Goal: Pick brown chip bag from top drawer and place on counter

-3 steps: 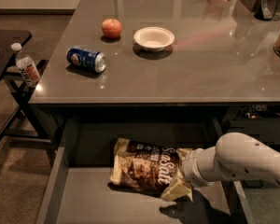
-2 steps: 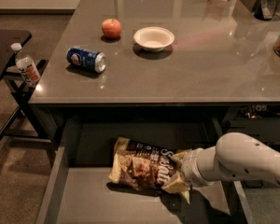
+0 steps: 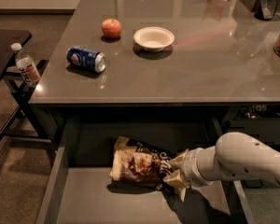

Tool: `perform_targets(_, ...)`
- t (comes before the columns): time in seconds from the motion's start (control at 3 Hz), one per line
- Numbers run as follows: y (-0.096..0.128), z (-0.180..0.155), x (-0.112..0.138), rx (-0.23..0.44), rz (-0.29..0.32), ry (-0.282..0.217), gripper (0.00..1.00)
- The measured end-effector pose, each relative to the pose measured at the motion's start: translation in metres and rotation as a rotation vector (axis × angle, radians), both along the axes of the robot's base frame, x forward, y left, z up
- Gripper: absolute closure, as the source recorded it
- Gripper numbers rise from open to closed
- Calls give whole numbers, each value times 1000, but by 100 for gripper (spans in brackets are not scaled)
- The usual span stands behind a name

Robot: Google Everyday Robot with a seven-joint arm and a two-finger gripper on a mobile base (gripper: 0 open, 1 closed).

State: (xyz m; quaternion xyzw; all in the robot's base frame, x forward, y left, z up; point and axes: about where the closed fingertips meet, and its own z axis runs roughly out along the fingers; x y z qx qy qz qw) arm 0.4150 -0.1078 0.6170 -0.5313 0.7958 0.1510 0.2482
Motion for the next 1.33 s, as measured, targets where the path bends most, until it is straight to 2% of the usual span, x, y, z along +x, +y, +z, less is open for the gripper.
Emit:
perform_targets(0.33,1,1,-1,-1,5,2,100)
perform_targets(0.67,2,15,0,1,23,-5,100)
perform_targets(1.33,-3,114,11,9,96,-94,100)
